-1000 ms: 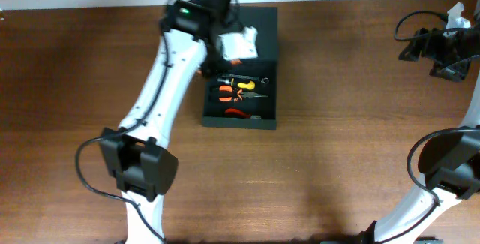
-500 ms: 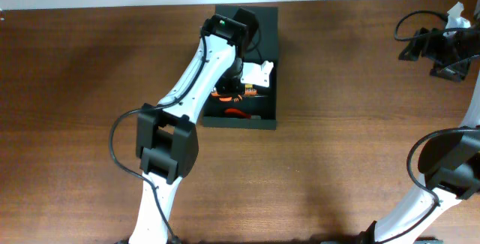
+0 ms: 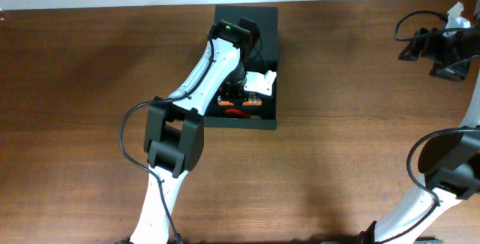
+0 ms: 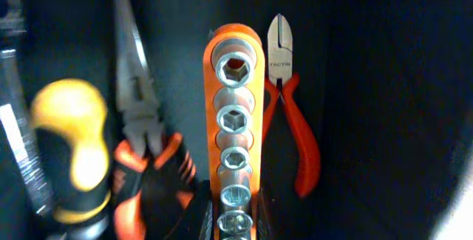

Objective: Pack container
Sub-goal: 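Release the socket rail into the box and raise the left arm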

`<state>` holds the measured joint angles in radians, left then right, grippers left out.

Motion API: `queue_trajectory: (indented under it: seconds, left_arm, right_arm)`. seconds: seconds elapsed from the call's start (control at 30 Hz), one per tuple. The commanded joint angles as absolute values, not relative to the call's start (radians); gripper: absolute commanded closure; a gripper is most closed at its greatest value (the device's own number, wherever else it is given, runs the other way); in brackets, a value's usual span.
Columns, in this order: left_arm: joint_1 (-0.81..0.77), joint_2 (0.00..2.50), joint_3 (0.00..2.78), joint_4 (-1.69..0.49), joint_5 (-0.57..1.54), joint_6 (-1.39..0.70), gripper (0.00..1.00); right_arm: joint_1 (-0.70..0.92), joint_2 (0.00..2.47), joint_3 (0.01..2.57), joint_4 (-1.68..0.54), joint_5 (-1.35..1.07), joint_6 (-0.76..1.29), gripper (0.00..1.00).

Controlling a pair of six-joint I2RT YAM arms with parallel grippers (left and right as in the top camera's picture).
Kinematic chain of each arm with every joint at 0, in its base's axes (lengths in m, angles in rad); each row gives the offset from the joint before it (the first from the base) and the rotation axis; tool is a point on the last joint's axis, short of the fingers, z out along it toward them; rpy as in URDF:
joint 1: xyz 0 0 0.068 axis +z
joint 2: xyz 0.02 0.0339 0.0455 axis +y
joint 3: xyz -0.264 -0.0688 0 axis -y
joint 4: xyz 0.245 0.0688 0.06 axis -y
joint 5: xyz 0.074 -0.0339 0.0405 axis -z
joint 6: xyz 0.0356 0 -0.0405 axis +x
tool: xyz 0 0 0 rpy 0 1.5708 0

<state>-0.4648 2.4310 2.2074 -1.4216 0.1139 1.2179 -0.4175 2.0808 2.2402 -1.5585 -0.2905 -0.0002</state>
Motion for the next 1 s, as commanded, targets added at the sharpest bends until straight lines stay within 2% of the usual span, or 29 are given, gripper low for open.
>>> queue_trajectory:
  seconds: [0.0, 0.03, 0.07, 0.1, 0.43, 0.6, 0.67, 0.73, 0.87, 0.97]
  left_arm:
    - [-0.471, 2.446, 2.207, -1.423, 0.142, 1.249, 0.84]
    - [-0.471, 2.445, 2.207, -1.423, 0.142, 1.245, 0.77]
    - [-0.471, 2.444, 2.207, -1.423, 0.142, 1.235, 0.44]
    - [-0.471, 2.443, 2.207, -1.422, 0.142, 1.22, 0.01]
    - [-0.471, 2.252, 2.234, -1.392, 0.134, 1.053, 0.01]
    - [-0.46, 2.111, 2.294, -1.393, 0.133, 0.807, 0.01]
    - [-0.445, 2.054, 2.312, -1.392, 0.124, 0.754, 0.01]
    - [-0.419, 2.003, 2.323, -1.388, 0.121, 0.752, 0.01]
    - [-0.32, 1.931, 2.328, -1.301, 0.035, 0.587, 0.01]
    - [-0.205, 1.925, 2.328, -1.224, -0.004, 0.346, 0.01]
  right_arm:
    - [-0.419, 2.085, 2.236, -1.556, -0.303, 0.001, 0.15]
    - [-0.419, 2.085, 2.236, -1.556, -0.303, 0.001, 0.15]
    - [-0.419, 2.085, 2.236, -1.556, -0.303, 0.001, 0.15]
    - [-0.419, 2.085, 2.236, -1.556, -0.303, 0.001, 0.15]
    - [-0.419, 2.085, 2.236, -1.556, -0.303, 0.001, 0.15]
    - [-0.419, 2.085, 2.236, -1.556, -0.303, 0.001, 0.15]
    - [-0.419, 2.085, 2.236, -1.556, -0.303, 0.001, 0.11]
    - [-0.419, 2.085, 2.236, -1.556, -0.304, 0.002, 0.01]
    - [-0.419, 2.085, 2.236, -1.555, -0.342, 0.01, 0.0]
    - [-0.414, 2.085, 2.236, -1.554, -0.436, 0.013, 0.32]
